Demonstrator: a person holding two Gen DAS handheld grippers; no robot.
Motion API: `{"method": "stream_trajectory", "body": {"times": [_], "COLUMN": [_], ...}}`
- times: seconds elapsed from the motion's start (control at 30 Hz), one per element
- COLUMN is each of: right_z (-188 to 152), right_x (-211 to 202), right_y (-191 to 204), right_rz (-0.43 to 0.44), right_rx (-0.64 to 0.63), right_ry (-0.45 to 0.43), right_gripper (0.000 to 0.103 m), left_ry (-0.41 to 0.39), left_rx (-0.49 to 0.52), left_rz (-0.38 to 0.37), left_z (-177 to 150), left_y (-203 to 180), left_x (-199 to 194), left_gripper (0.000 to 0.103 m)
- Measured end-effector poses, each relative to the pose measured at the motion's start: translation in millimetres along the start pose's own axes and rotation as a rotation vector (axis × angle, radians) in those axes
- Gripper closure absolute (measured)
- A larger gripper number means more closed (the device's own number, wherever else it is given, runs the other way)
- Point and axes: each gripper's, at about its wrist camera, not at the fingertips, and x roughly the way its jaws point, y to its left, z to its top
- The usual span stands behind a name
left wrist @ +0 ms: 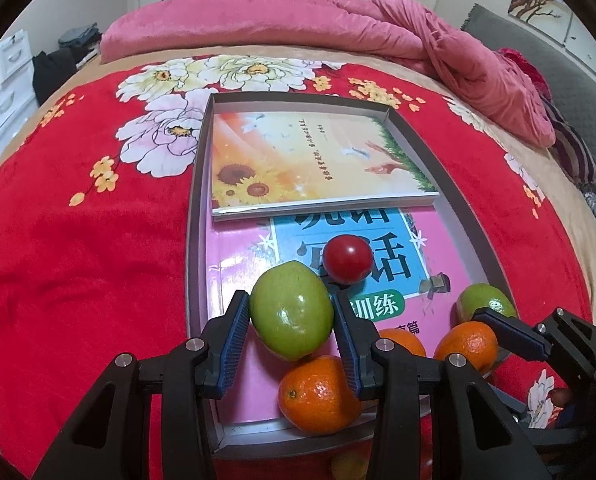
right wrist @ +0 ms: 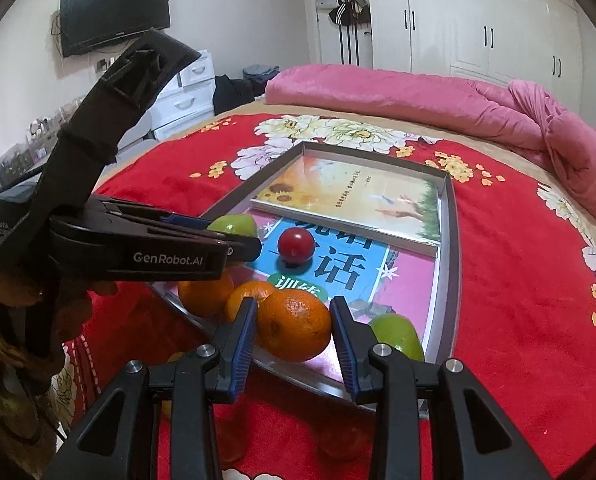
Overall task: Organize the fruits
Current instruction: 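Open the right gripper over the tray while the left gripper lowers the green fruit onto the pink book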
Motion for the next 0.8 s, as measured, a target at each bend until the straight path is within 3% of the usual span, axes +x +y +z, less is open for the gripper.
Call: {"method": "stream_trajectory", "body": {"times": [0.8], "right_z": [-5.1], "right_x": [7.2], "right_y": [1.7], "right_rz": [-0.016], "right_rx": [-0.003], "right_ry": [0.055], "right_gripper": [0.065], "left_ry": [0.018], "left_rx": [0.0], "left_rz": [-0.001], "left_z": [-2.8], "left_y": [1.0], "left_x": [4.5], "left_gripper": [0.06]}}
